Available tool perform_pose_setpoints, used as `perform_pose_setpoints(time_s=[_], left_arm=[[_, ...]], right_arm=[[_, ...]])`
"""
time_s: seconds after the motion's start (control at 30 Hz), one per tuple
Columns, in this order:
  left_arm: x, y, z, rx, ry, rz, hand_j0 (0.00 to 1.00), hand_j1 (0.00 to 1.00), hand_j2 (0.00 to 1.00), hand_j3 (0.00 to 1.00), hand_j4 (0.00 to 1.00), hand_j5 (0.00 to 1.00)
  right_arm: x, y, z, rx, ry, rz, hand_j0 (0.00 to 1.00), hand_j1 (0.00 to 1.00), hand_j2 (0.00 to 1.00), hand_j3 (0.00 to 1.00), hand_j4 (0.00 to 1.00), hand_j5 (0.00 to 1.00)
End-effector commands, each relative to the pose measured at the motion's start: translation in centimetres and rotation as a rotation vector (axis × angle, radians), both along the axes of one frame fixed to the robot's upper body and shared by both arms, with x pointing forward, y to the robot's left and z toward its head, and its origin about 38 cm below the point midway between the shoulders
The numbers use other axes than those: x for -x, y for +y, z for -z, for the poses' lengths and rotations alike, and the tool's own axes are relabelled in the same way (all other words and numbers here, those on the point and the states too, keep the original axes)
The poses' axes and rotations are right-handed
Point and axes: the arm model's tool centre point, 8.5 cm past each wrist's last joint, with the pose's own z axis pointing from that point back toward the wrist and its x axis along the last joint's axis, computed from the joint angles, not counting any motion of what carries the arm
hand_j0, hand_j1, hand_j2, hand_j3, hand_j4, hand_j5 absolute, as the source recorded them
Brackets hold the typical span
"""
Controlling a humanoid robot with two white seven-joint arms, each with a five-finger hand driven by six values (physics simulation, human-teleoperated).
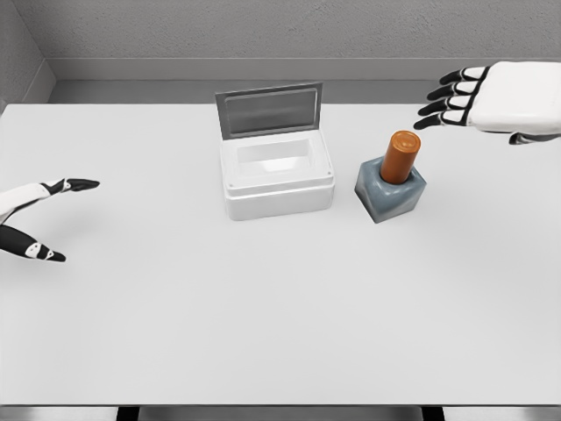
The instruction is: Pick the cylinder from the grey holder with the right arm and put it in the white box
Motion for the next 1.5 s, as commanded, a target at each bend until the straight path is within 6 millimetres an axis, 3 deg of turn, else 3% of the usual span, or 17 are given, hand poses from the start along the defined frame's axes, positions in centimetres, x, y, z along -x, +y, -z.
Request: perform_pose_setpoints(time_s=[0.0, 0.1, 0.2, 0.27, 0.3, 0.37, 0.47, 0.53, 0.6, 0.7, 1.47], left_arm=[[0.0, 0.8, -0.1, 0.003, 0.005, -0.023, 1.00, 1.00, 1.00, 1.00, 1.00, 1.00], [0.2, 1.1, 0.2, 0.001, 0.014, -0.032, 1.00, 1.00, 1.00, 1.00, 1.00, 1.00], [-0.2, 0.5, -0.2, 0.024, -0.001, -0.024, 1.00, 1.00, 1.00, 1.00, 1.00, 1.00], [-1.6, -1.6, -0.2, 0.084, -0.036, -0.003, 1.00, 1.00, 1.00, 1.00, 1.00, 1.00], [-3.2, -3.7, -0.9, 0.144, -0.085, 0.017, 1.00, 1.00, 1.00, 1.00, 1.00, 1.00], [-5.5, -4.4, -0.2, 0.221, -0.098, -0.032, 1.00, 1.00, 1.00, 1.00, 1.00, 1.00], [-5.9, -5.1, -0.3, 0.266, -0.121, -0.037, 1.00, 1.00, 1.00, 1.00, 1.00, 1.00], [-6.0, -5.7, 1.3, 0.284, -0.095, -0.053, 1.00, 1.00, 1.00, 1.00, 1.00, 1.00], [-6.7, -4.1, 2.4, 0.313, -0.073, -0.130, 1.00, 1.00, 1.00, 1.00, 1.00, 1.00], [-7.0, -4.1, 4.1, 0.350, -0.041, -0.173, 1.00, 1.00, 1.00, 1.00, 1.00, 1.00], [-8.3, -3.3, 3.6, 0.335, -0.051, -0.209, 1.00, 1.00, 1.00, 1.00, 1.00, 1.00]], right_arm=[[0.0, 0.3, 0.0, -0.004, 0.001, -0.006, 1.00, 1.00, 1.00, 1.00, 1.00, 1.00], [0.0, 0.4, -0.2, -0.009, -0.003, -0.008, 1.00, 1.00, 1.00, 1.00, 1.00, 1.00], [-0.5, 1.7, 0.2, -0.033, 0.004, -0.039, 1.00, 1.00, 1.00, 1.00, 1.00, 1.00], [-1.0, 2.5, 0.9, -0.041, 0.018, -0.054, 1.00, 1.00, 1.00, 1.00, 1.00, 1.00], [-1.2, 2.6, 1.1, -0.042, 0.025, -0.054, 1.00, 1.00, 1.00, 1.00, 1.00, 1.00], [-1.4, 2.5, 1.0, -0.050, 0.021, -0.024, 1.00, 1.00, 1.00, 1.00, 1.00, 1.00], [-1.9, 2.7, 0.7, -0.066, 0.014, 0.001, 1.00, 1.00, 1.00, 1.00, 1.00, 1.00], [-2.7, 2.6, 1.5, -0.074, 0.036, 0.019, 1.00, 1.00, 1.00, 1.00, 1.00, 1.00], [-3.0, 3.4, 2.6, -0.068, 0.066, 0.005, 1.00, 1.00, 1.00, 1.00, 1.00, 1.00], [-3.3, 3.5, 3.3, -0.060, 0.086, 0.008, 1.00, 1.00, 1.00, 1.00, 1.00, 1.00], [-5.8, 6.3, 7.1, -0.045, 0.168, -0.007, 1.00, 1.00, 1.00, 1.00, 1.00, 1.00]])
